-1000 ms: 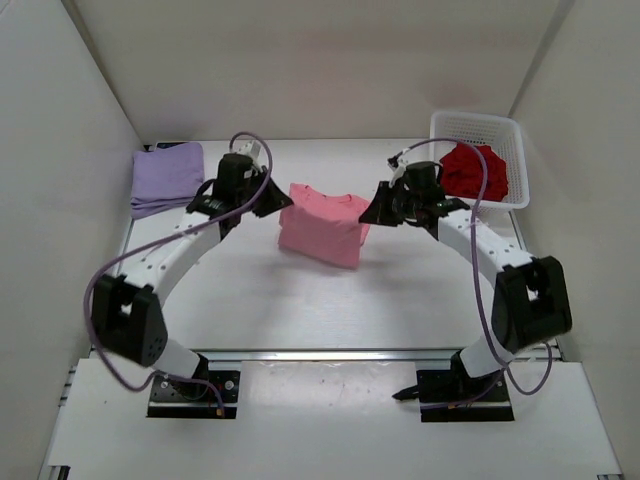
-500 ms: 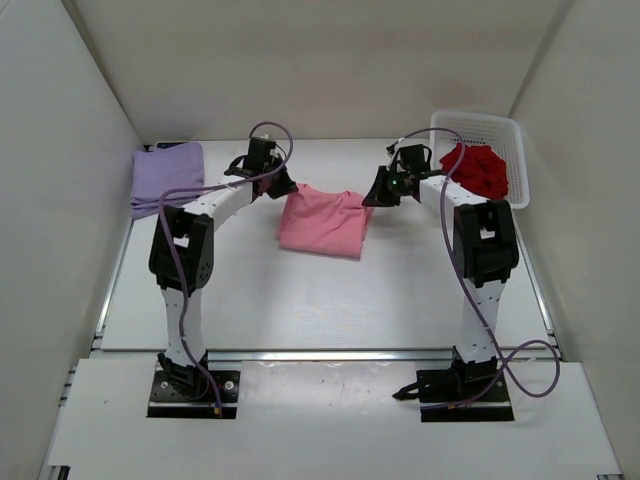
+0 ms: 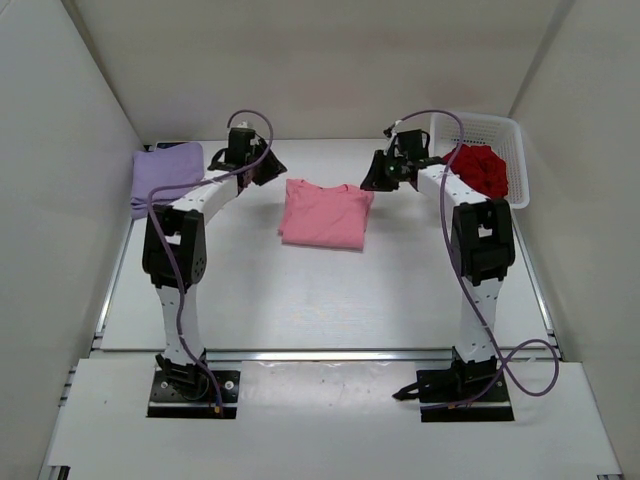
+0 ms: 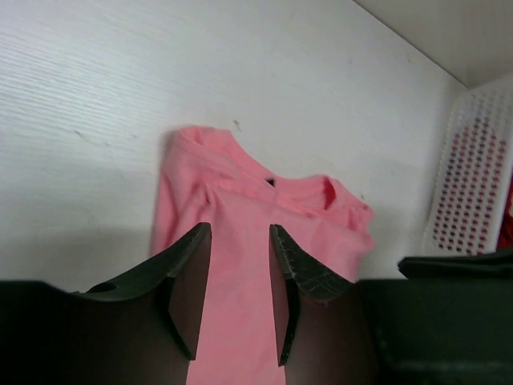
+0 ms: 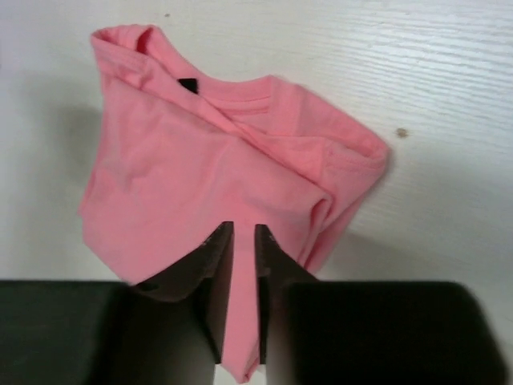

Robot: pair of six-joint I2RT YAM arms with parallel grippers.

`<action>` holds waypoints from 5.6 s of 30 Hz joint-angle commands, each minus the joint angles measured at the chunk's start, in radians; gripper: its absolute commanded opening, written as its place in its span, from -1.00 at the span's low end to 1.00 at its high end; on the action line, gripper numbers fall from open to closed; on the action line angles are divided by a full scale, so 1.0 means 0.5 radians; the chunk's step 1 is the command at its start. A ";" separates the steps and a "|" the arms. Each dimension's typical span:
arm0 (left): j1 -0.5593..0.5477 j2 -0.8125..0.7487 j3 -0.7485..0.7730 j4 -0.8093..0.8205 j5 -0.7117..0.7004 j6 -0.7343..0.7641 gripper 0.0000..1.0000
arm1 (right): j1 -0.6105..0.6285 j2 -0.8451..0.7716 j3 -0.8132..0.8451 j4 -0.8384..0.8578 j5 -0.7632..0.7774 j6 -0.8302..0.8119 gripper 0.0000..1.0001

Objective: Fold and stack the t-shirts
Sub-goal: Fold the long partially folded tshirt into a neat square, then put the neatly folded tshirt into the corner of the board with the left arm, then grab crumpled tshirt from bin with the right arm, then move the tshirt to the center of the board

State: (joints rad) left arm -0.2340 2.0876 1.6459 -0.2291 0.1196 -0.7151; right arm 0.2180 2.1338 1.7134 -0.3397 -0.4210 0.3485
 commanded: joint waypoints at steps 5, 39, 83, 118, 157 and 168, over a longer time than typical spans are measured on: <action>-0.207 -0.144 -0.588 0.509 0.435 -0.192 -0.12 | 0.137 -0.053 -0.190 0.201 -0.235 0.058 -0.98; -0.075 0.113 -0.457 0.096 0.190 0.363 0.50 | 0.018 -0.617 -0.469 0.605 -0.431 0.318 -0.26; 0.934 -1.018 -1.159 0.958 -0.190 -0.303 0.97 | -0.046 -1.417 -1.914 1.045 -0.533 0.444 -0.29; -0.689 -0.629 -0.834 0.700 0.328 0.028 -0.22 | -0.810 -0.283 0.201 -0.336 0.924 -0.365 -0.31; -0.477 -1.168 -1.641 1.096 0.580 -0.349 -0.08 | -0.547 -0.793 1.284 -0.515 0.204 -0.362 -1.00; 0.127 -1.570 -2.037 1.161 0.507 -0.586 -0.05 | 0.147 -1.264 0.917 0.311 -0.400 -0.099 -1.00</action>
State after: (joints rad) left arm -0.2184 1.3907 0.6670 0.3336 0.3946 -0.9771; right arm 0.2581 1.4746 2.1315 -0.3428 -0.4702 0.2165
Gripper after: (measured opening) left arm 0.471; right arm 0.064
